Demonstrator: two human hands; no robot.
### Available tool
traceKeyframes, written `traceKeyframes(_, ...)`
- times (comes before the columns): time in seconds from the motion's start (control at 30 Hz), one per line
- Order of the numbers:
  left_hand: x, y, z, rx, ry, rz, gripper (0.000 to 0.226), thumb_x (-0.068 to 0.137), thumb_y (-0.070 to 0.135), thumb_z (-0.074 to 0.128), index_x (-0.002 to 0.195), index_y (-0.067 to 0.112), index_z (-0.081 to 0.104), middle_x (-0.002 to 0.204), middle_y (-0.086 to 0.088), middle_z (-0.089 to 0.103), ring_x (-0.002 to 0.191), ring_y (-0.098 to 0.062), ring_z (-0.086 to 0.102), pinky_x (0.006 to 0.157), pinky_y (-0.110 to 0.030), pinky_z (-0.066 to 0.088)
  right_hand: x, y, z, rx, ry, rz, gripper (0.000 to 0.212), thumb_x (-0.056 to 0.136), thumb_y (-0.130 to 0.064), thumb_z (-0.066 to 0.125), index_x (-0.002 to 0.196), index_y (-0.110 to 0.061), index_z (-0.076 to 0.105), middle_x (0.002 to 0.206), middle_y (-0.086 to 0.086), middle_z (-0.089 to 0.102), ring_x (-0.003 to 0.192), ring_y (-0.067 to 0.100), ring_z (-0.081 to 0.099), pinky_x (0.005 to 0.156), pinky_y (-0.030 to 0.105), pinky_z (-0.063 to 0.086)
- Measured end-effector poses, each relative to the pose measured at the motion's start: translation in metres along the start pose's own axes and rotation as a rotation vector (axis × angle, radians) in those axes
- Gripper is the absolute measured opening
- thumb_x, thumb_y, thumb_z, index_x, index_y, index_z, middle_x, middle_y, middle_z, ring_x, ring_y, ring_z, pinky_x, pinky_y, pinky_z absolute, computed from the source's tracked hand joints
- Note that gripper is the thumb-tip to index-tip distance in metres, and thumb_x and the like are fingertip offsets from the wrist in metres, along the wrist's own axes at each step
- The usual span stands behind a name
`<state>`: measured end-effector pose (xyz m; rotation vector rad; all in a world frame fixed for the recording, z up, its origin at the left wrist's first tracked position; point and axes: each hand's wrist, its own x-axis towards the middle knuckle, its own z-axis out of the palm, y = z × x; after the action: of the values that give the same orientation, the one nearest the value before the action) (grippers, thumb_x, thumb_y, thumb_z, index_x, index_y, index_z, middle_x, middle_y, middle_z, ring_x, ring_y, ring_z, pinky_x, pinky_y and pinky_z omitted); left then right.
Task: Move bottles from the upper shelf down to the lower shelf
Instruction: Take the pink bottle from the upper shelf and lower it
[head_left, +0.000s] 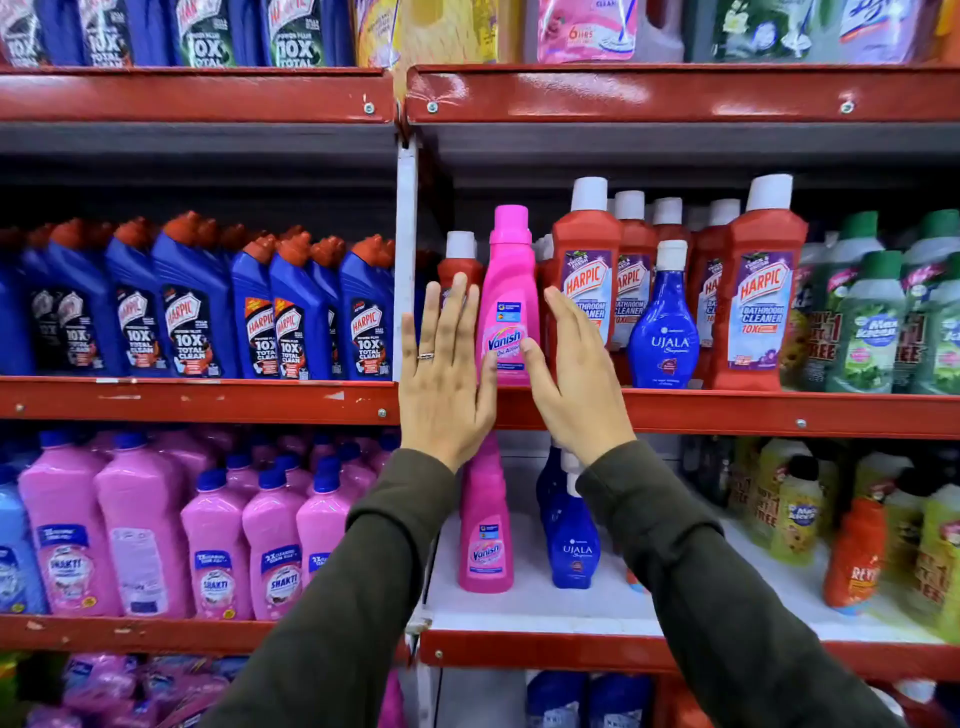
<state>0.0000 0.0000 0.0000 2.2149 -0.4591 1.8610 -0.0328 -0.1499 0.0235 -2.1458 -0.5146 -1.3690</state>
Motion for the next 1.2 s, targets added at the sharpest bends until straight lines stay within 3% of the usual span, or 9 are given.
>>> traceKeyframes(0.13, -0.011, -0.029, 0.002, -0.012, -0.023, -0.077, 0.065, 0.104, 0.030, 0.033, 0.163, 0.010, 0.017, 0.173, -0.008, 0.013, 0.161, -0.021, 0.001, 0.132, -0.044, 0.002, 0.019, -0.002, 0.019, 0.129, -0.148, 0.226, 0.062, 0.105, -0.031, 0.045, 0.158, -0.006, 0.024, 0.164, 0.011, 0.030, 0.153, 0.021, 0.026, 0.116, 0.019, 0.014)
traceKeyframes(0.23, -0.019, -0.044, 0.010, -0.005, -0.062, -0.088, 0.064, 0.104, 0.028, 0.033, 0.163, 0.008, 0.018, 0.173, -0.007, 0.013, 0.160, -0.017, -0.006, 0.132, -0.046, 0.006, 0.031, 0.000, 0.026, 0.260, -0.240, 0.377, 0.057, 0.104, -0.028, 0.049, 0.153, -0.006, 0.032, 0.154, 0.015, 0.046, 0.142, 0.026, 0.045, 0.120, 0.034, 0.033)
traceKeyframes(0.3, -0.024, -0.053, 0.017, 0.015, -0.073, -0.096, 0.063, 0.104, 0.029, 0.031, 0.163, 0.008, 0.019, 0.173, -0.007, 0.014, 0.160, -0.019, -0.002, 0.131, -0.048, 0.011, 0.037, 0.002, 0.027, 0.325, -0.241, 0.414, 0.048, 0.103, -0.026, 0.052, 0.145, -0.006, 0.042, 0.143, 0.013, 0.057, 0.130, 0.026, 0.057, 0.112, 0.042, 0.046)
traceKeyframes(0.47, -0.030, -0.059, 0.026, 0.026, -0.106, -0.064, 0.062, 0.105, 0.028, 0.031, 0.163, 0.009, 0.019, 0.173, -0.005, 0.015, 0.161, -0.022, 0.006, 0.132, -0.044, 0.006, 0.043, 0.007, 0.028, 0.482, -0.220, 0.508, 0.053, 0.100, -0.025, 0.060, 0.146, -0.007, 0.041, 0.141, 0.011, 0.059, 0.123, 0.022, 0.062, 0.107, 0.042, 0.051)
traceKeyframes(0.67, -0.029, -0.060, 0.027, 0.044, -0.103, -0.064, 0.062, 0.105, 0.030, 0.027, 0.163, 0.008, 0.019, 0.173, -0.006, 0.014, 0.161, -0.021, 0.006, 0.132, -0.039, 0.002, 0.041, 0.008, 0.030, 0.525, -0.181, 0.480, 0.053, 0.098, -0.026, 0.063, 0.144, -0.009, 0.043, 0.140, 0.010, 0.058, 0.110, 0.012, 0.063, 0.091, 0.027, 0.057)
traceKeyframes(0.83, -0.030, -0.059, 0.026, 0.033, -0.103, -0.071, 0.062, 0.105, 0.029, 0.027, 0.163, 0.007, 0.018, 0.173, -0.008, 0.012, 0.161, -0.022, 0.008, 0.132, -0.042, 0.009, 0.042, -0.002, 0.026, 0.583, -0.114, 0.444, 0.050, 0.098, -0.028, 0.062, 0.142, -0.012, 0.045, 0.138, 0.009, 0.060, 0.119, 0.018, 0.064, 0.098, 0.038, 0.057)
traceKeyframes(1.07, -0.031, -0.059, 0.026, 0.044, -0.122, -0.078, 0.062, 0.106, 0.029, 0.026, 0.162, 0.006, 0.018, 0.173, -0.009, 0.011, 0.160, -0.022, 0.009, 0.131, -0.043, 0.013, 0.046, -0.013, 0.015, 0.639, -0.061, 0.403, 0.047, 0.099, -0.026, 0.062, 0.141, -0.011, 0.046, 0.135, 0.007, 0.062, 0.119, 0.018, 0.065, 0.097, 0.035, 0.057)
traceKeyframes(1.2, -0.030, -0.060, 0.024, 0.014, -0.135, -0.065, 0.062, 0.106, 0.029, 0.028, 0.163, 0.007, 0.017, 0.173, -0.008, 0.010, 0.161, -0.021, 0.008, 0.131, -0.044, 0.015, 0.038, -0.019, 0.005, 0.676, -0.086, 0.397, 0.047, 0.098, -0.027, 0.061, 0.141, -0.014, 0.046, 0.124, -0.004, 0.062, 0.106, 0.006, 0.066, 0.085, 0.023, 0.060)
